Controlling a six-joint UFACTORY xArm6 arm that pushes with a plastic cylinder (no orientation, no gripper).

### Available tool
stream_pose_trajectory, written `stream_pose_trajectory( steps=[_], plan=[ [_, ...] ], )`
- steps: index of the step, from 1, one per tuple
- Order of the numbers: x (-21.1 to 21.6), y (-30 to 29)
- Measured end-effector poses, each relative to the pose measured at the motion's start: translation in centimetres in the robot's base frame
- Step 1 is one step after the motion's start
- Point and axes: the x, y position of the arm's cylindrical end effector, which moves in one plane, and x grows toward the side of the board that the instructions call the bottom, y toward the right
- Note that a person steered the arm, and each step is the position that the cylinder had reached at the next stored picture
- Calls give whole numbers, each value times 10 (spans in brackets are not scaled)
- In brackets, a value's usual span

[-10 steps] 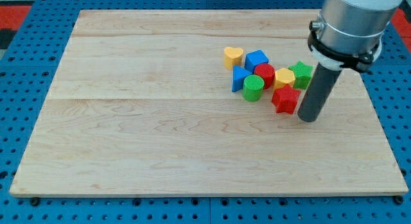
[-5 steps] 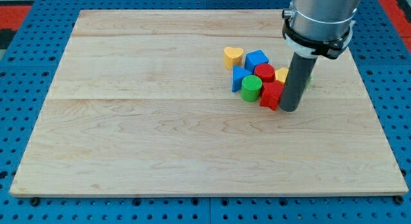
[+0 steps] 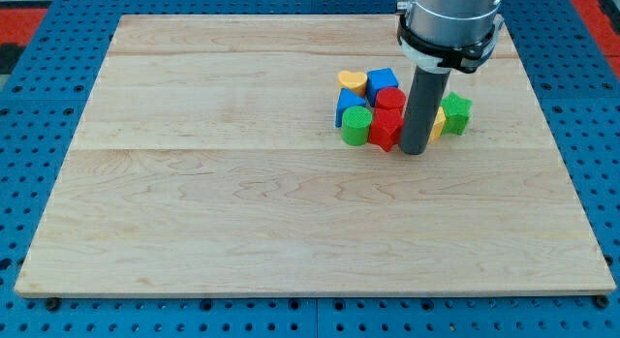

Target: Push red star into blue blocks

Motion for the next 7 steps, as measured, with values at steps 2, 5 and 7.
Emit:
stream_pose_trajectory(
  steps=[2,5,7],
  plan=[
    [0,-11],
    [4,-64],
    [-27,-67]
  ],
)
